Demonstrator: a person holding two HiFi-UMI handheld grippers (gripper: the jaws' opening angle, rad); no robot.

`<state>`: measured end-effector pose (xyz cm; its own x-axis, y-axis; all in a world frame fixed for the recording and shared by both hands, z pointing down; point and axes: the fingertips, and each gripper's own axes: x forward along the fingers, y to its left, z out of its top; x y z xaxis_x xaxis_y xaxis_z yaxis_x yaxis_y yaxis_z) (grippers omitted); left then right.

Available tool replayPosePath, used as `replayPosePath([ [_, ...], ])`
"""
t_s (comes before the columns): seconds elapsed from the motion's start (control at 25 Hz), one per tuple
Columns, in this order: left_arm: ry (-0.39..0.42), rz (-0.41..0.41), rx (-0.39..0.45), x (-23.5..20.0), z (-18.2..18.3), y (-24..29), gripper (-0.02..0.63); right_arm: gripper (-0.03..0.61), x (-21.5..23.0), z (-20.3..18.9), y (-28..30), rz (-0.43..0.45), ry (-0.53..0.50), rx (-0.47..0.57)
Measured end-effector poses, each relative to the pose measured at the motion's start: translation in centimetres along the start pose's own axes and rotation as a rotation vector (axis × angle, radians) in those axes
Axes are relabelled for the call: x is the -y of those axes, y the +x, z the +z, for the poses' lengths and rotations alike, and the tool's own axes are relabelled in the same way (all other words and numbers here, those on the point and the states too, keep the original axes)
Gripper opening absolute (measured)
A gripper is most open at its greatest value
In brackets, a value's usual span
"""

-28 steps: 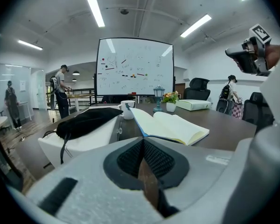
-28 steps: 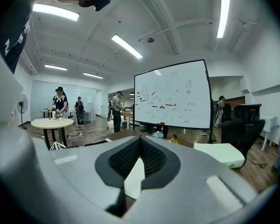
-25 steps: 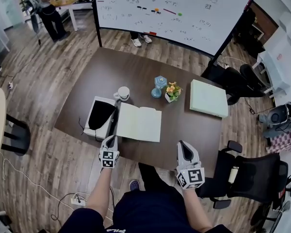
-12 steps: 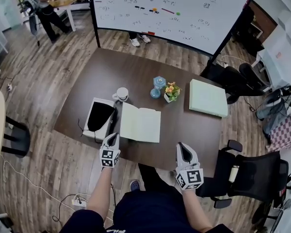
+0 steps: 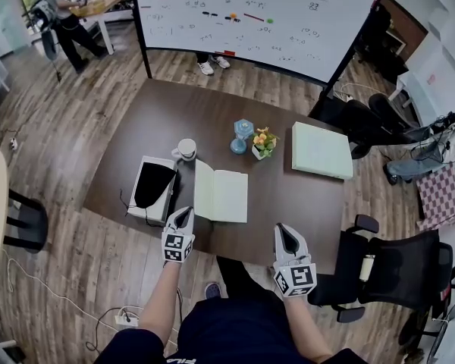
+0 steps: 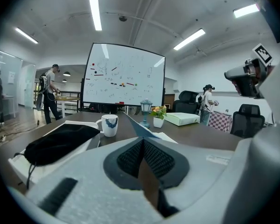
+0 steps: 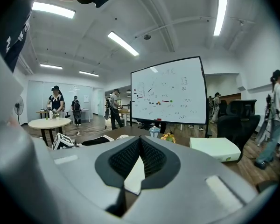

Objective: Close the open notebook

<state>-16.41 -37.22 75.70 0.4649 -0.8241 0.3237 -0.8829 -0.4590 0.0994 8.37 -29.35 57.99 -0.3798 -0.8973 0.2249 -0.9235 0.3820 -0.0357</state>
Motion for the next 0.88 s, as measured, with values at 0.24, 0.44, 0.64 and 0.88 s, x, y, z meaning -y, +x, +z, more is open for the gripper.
replayPosePath([
  [0.24,-0.006,-0.025,0.021,1.7,0.7,0.8,-0.012,0.0,0.0,-0.3,-0.4,0.003,-0.011,-0.002],
  [0.44,-0.007,-0.053,0.041,3.6,1.7,1.9,-0.012,0.0,0.0,-0.3,-0.5,0.005,-0.011,-0.001],
  [0.64,0.001,-0.084,0.036,5.5,1.9,3.0,-0.012,0.0,0.1,-0.5,-0.9,0.007,-0.011,-0.005],
  [0.88,0.007,-0.133,0.006,7.7,1.3,4.6,-0.012,0.0,0.6,-0.9,-1.1,0.003,-0.001,-0.015],
])
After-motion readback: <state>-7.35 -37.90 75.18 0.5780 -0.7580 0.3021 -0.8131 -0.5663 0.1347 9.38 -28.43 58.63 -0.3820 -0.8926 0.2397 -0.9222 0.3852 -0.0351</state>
